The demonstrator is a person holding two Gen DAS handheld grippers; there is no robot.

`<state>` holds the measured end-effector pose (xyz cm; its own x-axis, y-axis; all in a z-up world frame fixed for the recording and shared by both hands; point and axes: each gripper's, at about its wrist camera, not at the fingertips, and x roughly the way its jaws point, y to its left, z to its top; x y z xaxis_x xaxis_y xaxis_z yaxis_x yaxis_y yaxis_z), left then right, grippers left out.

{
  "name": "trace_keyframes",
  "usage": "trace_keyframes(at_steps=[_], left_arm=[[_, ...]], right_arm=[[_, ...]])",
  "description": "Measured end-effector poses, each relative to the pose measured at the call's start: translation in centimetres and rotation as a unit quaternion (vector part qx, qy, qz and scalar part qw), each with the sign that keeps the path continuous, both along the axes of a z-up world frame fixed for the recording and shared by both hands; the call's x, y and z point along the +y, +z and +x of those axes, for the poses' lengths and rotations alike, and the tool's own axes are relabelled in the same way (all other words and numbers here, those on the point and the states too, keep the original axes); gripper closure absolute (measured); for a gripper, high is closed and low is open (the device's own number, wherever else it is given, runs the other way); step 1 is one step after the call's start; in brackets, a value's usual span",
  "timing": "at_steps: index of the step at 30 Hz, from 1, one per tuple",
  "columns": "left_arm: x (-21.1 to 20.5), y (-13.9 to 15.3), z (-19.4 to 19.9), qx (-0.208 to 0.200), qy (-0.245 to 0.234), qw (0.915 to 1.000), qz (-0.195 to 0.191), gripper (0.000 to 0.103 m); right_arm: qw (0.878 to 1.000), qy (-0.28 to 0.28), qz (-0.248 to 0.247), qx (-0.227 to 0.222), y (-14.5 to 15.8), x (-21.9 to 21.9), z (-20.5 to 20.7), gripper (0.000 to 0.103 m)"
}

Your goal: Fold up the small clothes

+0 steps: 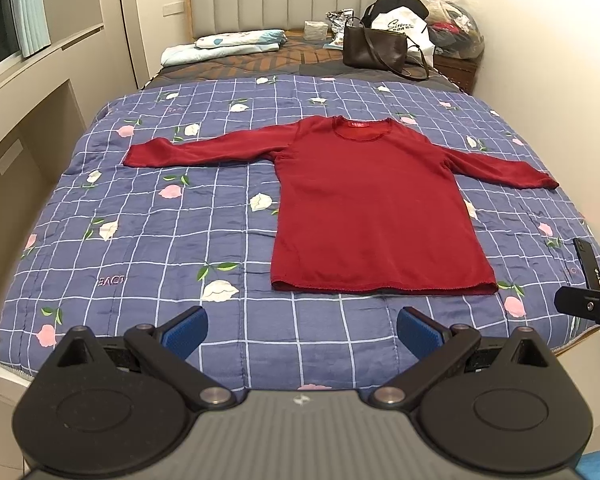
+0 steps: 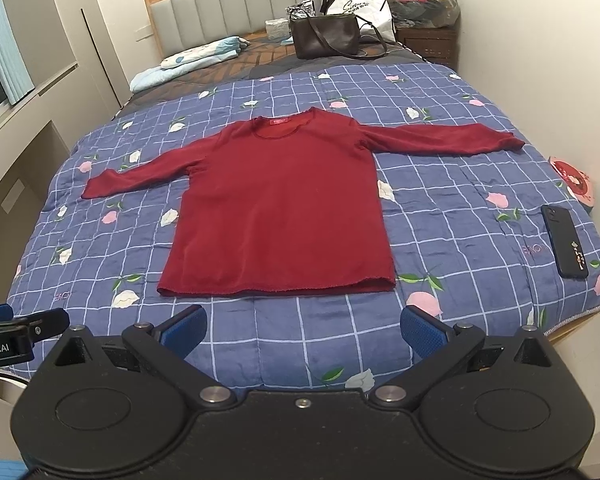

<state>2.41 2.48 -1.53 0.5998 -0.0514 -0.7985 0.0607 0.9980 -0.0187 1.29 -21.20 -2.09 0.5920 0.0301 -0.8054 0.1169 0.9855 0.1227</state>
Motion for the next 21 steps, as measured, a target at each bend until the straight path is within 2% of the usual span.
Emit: trace_keyframes(at_steps=[13,17,21], left_arm=[[0.4,-0.9,1.6,0.031,0.007,0.9995,-0.004,0.000],[-0.2,-1.4,2.9,0.045,0.009,0.9989,-0.008,0.000],[-1.0,-1.7,4.8,0.059,0.015,0.9980,-0.018,0.000]], right_arm=[[1.000,0.004,0.002,0.018,0.0,0.2,0.9,0.000],[1.000,-0.008,0.000,0.024,-0.1,-0.3,1.5,0.000],[0.999,-0.031,0.021,0.037,-0.4,-2.1,2.9,0.000]])
